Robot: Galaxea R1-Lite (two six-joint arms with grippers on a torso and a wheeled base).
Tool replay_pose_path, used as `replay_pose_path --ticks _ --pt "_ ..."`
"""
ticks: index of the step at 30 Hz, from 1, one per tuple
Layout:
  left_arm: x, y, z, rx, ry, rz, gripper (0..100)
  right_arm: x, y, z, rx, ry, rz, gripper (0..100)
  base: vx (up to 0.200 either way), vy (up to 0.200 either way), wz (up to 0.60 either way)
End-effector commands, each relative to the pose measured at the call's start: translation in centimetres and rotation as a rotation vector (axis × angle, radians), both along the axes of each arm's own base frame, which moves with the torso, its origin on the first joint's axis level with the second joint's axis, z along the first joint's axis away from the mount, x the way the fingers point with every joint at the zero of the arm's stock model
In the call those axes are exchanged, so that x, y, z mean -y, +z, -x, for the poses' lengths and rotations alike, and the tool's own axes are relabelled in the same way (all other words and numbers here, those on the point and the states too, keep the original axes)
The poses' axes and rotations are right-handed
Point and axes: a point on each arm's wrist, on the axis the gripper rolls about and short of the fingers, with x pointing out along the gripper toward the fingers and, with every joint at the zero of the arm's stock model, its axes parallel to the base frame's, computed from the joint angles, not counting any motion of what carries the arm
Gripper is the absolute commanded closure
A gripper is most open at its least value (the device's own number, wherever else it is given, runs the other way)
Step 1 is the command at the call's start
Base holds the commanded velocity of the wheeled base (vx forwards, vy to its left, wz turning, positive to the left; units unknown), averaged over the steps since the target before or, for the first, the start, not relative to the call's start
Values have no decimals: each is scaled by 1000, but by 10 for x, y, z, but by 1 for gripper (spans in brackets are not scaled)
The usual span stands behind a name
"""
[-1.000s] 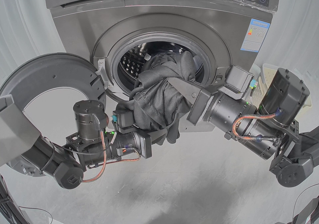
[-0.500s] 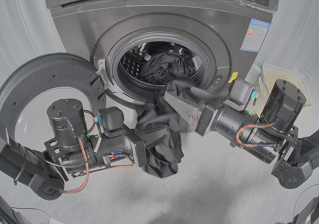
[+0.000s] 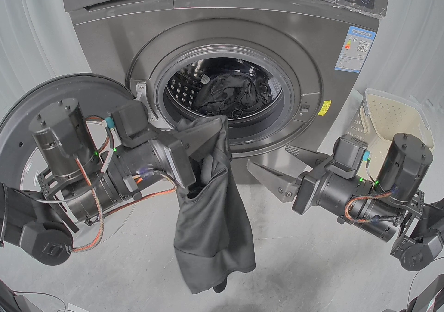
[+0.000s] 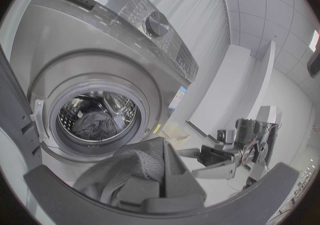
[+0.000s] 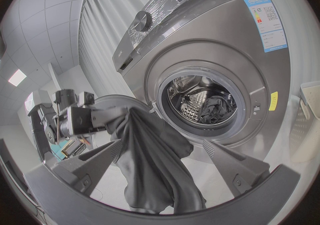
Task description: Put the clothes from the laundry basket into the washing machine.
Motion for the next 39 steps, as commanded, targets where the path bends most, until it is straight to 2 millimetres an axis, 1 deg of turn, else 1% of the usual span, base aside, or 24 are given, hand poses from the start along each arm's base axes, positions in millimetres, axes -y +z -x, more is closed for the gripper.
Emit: replay_pose_path --ticks 1,2,9,16,24,25,33,36,39 --pt "-1 8 1 24 5 22 100 6 0 3 2 -7 4 0 0 0 0" --pt "0 15 0 41 25 40 100 11 -5 5 -5 -17 26 0 0 0 0" --pt "0 19 -2 53 44 53 100 12 -8 6 -14 -17 34 0 0 0 0" --pt "0 30 -4 80 66 82 100 13 -13 7 -29 -15 50 0 0 0 0" --pt "2 31 -7 83 71 84 100 12 -21 7 -46 -12 76 0 0 0 0" --pt "2 31 -7 84 71 85 100 11 -26 5 -62 -12 88 0 0 0 0" --pt "0 31 -10 83 88 86 100 9 -38 5 -95 -5 122 0 0 0 0" --pt "0 33 -11 87 95 91 100 6 -43 6 -107 6 134 0 0 0 0" --pt "1 33 -11 86 97 91 100 -3 -48 2 -106 23 142 0 0 0 0"
